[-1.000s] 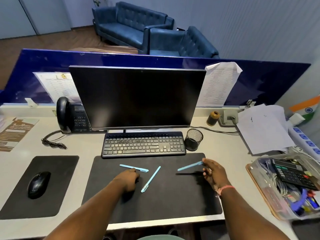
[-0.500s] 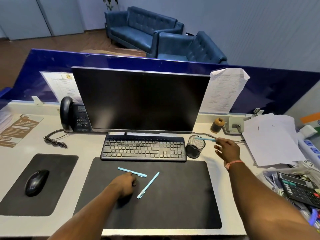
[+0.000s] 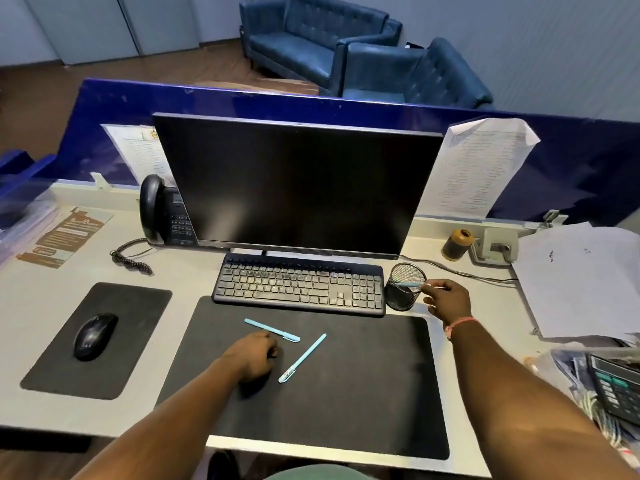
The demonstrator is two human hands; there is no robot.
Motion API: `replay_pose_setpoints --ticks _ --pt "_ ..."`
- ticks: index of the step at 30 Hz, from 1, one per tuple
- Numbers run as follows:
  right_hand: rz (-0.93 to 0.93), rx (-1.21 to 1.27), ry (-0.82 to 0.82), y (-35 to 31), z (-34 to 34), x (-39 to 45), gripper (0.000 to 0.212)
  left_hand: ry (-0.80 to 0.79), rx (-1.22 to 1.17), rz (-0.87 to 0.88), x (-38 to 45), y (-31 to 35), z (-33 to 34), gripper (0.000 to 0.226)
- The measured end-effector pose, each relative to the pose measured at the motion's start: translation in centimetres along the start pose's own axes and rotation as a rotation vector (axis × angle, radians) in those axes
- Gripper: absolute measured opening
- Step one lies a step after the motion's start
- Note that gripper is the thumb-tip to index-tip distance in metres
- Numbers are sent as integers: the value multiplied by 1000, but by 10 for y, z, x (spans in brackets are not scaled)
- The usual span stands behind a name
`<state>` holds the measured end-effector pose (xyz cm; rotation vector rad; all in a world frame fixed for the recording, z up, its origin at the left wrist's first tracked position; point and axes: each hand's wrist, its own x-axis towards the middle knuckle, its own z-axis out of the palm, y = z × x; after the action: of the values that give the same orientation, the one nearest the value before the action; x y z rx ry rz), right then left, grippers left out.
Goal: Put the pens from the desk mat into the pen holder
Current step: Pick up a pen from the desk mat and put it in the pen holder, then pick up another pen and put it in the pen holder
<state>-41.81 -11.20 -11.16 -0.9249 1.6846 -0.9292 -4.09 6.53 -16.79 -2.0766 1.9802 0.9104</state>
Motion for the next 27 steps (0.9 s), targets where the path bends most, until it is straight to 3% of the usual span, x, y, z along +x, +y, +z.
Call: replay_pose_setpoints --ticks 3,7,9,13,17,22,24,27 --pt "39 84 67 9 -3 -6 22 -37 19 19 1 -3 -5 23" --pt "61 147 384 29 3 -31 29 -73 3 50 2 -10 -9 24" --pt "139 183 413 43 14 -47 28 -61 -11 67 1 -11 -9 21" --pt "181 -6 136 76 58 -73 34 -51 -36 111 0 -15 -9 19" --pt "109 -168 -165 71 103 -106 21 -92 -71 134 1 -24 -11 29" --pt "293 -435 -458 75 142 -119 31 -137 -97 133 5 -31 -13 34" --pt "358 -474 -507 80 154 -125 35 -141 -104 141 5 -32 -12 36" --pt "387 -415 -445 81 170 -129 39 -137 -110 158 5 -35 -9 38"
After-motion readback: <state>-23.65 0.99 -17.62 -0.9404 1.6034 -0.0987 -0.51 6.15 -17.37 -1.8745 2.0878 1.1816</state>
